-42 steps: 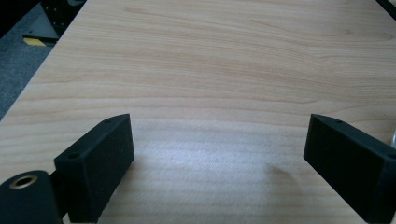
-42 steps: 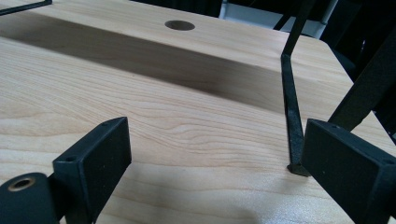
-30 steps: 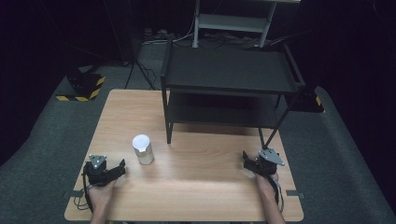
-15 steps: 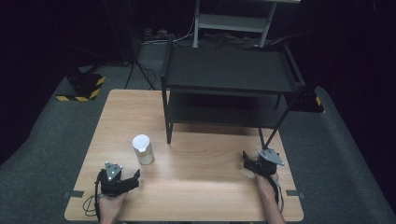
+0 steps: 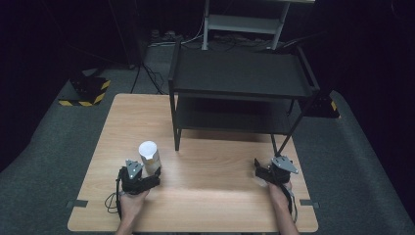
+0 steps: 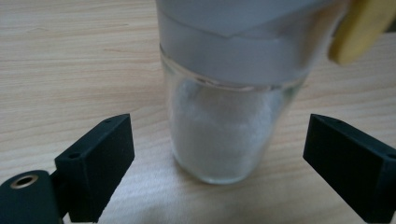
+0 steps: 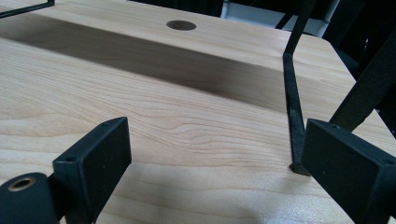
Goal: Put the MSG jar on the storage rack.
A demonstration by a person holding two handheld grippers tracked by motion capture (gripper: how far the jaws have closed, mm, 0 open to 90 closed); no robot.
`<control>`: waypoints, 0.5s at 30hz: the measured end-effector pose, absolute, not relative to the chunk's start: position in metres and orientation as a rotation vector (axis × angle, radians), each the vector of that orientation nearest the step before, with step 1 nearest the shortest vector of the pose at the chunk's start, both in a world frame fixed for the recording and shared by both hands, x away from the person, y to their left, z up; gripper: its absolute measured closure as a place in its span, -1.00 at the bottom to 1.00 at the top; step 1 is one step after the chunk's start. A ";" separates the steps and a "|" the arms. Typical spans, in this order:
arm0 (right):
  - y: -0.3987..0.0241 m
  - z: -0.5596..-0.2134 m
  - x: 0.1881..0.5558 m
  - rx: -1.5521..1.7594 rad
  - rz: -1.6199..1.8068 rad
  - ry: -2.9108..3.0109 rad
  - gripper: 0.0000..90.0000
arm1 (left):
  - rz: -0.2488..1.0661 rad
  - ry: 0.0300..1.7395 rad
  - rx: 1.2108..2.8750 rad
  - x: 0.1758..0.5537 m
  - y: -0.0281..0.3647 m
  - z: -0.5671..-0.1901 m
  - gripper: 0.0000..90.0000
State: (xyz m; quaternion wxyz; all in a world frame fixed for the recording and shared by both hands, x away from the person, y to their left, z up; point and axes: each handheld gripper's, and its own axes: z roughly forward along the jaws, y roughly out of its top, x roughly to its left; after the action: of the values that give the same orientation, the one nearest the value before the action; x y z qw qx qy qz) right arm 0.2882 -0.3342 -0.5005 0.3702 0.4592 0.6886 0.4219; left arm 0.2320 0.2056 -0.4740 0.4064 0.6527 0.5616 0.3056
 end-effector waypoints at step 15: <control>-0.335 -0.501 0.288 1.181 1.092 1.765 -0.82 | 0.788 1.446 1.597 0.250 0.194 -0.480 -0.71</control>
State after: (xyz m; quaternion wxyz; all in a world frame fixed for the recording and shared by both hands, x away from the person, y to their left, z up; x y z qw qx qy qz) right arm 0.2884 -0.3353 -0.5008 0.3681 0.4599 0.6873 0.4251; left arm 0.2497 0.1942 -0.4801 0.4113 0.6347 0.5745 0.3130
